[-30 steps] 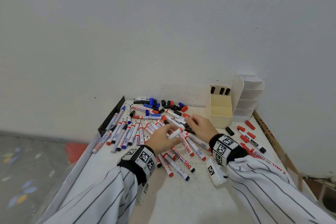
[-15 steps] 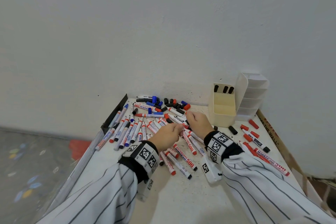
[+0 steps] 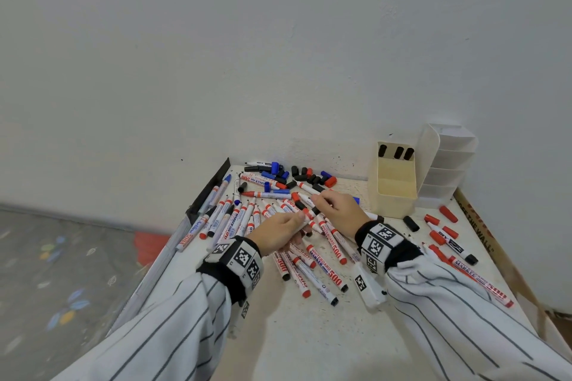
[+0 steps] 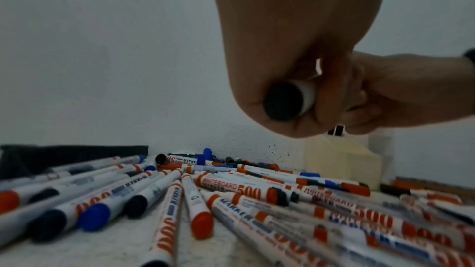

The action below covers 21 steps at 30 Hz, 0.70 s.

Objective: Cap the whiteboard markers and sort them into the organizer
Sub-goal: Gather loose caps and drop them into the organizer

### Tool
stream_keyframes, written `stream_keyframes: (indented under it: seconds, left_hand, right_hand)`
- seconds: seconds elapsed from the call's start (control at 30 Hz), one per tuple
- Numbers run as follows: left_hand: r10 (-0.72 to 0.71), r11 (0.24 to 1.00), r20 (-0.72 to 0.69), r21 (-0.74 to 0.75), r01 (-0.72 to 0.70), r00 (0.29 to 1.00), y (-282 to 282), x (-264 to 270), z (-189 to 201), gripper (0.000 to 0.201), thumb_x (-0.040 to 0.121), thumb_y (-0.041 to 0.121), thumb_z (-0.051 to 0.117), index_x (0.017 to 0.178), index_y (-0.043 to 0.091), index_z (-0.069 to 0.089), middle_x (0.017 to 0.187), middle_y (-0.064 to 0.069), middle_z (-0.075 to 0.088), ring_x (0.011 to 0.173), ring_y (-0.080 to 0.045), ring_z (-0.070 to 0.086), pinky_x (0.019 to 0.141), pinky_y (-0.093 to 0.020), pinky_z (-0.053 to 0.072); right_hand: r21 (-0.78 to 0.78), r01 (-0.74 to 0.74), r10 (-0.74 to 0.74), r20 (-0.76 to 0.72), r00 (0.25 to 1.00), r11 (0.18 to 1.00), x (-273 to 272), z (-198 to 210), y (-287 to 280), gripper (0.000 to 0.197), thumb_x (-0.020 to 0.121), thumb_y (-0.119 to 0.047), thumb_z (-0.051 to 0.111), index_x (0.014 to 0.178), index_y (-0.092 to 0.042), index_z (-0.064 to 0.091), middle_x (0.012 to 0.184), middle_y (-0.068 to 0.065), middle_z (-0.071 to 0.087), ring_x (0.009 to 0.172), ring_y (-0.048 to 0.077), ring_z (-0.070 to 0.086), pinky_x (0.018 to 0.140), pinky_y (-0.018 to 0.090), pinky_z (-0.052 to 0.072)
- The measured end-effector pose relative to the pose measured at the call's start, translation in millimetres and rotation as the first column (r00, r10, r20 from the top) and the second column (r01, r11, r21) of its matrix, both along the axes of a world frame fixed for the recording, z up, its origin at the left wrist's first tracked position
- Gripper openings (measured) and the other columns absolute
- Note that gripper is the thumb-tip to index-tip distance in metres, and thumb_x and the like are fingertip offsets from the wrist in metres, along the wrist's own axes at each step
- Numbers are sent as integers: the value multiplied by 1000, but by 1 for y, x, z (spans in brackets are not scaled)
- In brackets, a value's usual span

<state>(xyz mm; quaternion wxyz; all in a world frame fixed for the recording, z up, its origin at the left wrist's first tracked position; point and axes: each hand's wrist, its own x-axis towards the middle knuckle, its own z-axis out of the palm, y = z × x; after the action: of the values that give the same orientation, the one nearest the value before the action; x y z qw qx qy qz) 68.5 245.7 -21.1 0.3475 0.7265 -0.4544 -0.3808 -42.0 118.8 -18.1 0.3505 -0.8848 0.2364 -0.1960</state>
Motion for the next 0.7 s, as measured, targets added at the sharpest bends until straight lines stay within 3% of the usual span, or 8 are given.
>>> stream_keyframes:
  seconds: [0.1, 0.17, 0.23, 0.37, 0.47, 0.53, 0.6, 0.7]
  left_hand:
    - [69, 994, 222, 61, -85, 972, 2, 10, -20, 35, 101, 32, 28, 99, 12, 56, 87, -3, 53, 75, -13, 48, 73, -25, 42]
    - [174, 966, 306, 130, -222, 936, 6, 19, -35, 29, 100, 28, 34, 109, 9, 54, 93, -5, 56, 76, -13, 52, 72, -23, 46]
    - [213, 919, 339, 248, -306, 916, 10, 23, -42, 30, 99, 29, 39, 108, 5, 54, 83, -4, 56, 63, -10, 52, 63, -20, 47]
    - [201, 858, 358, 385, -340, 912, 4, 25, -49, 35, 94, 40, 47, 93, 6, 56, 90, -8, 61, 74, -18, 56, 84, -28, 52]
    - [264, 828, 298, 417, -374, 917, -1, 26, -51, 36, 88, 38, 58, 100, 4, 60, 100, -10, 69, 78, -19, 61, 86, -28, 54]
    - [351, 813, 193, 424, -400, 916, -2, 26, -49, 35, 86, 32, 63, 102, 1, 62, 91, -10, 71, 69, -18, 66, 80, -28, 56]
    - [450, 795, 52, 431, -426, 892, -3, 25, -44, 30, 87, 25, 62, 102, -1, 63, 75, -10, 70, 51, -15, 64, 66, -27, 57]
    - [570, 781, -125, 390, -488, 812, -5, 23, -37, 32, 87, 26, 61, 102, -2, 60, 77, -14, 70, 51, -19, 64, 59, -28, 58]
  right_hand:
    - [26, 110, -111, 36, 993, 994, -1, 2, -13, 26, 95, -31, 44, 82, -12, 56, 67, 0, 49, 58, 10, 41, 55, 19, 33]
    - [71, 187, -194, 107, 975, 980, -6, 4, -22, 25, 94, -31, 47, 94, -9, 58, 74, 1, 55, 60, 11, 46, 57, 20, 38]
    - [91, 236, -249, 174, 953, 967, -12, 6, -30, 19, 94, -27, 49, 96, -10, 57, 77, -3, 56, 64, 10, 50, 60, 20, 43]
    - [62, 320, -324, 266, 908, 945, -23, 9, -50, 11, 92, -17, 52, 97, -10, 58, 82, -4, 56, 75, 19, 56, 72, 32, 50]
    - [67, 360, -363, 296, 883, 931, -31, 9, -63, 8, 92, -15, 51, 97, -12, 56, 87, 2, 57, 69, 18, 55, 58, 18, 49]
    - [62, 377, -378, 304, 875, 924, -38, 10, -71, 8, 92, -16, 51, 97, -11, 56, 83, -2, 56, 62, 15, 53, 50, 12, 46]
    - [59, 405, -401, 324, 857, 913, -46, 12, -80, 9, 92, -16, 51, 97, -12, 56, 87, 3, 59, 64, 19, 56, 56, 19, 50]
    - [58, 494, -480, 356, 802, 868, -58, 19, -96, 17, 92, -15, 51, 106, -8, 57, 99, 12, 61, 72, 26, 59, 69, 38, 53]
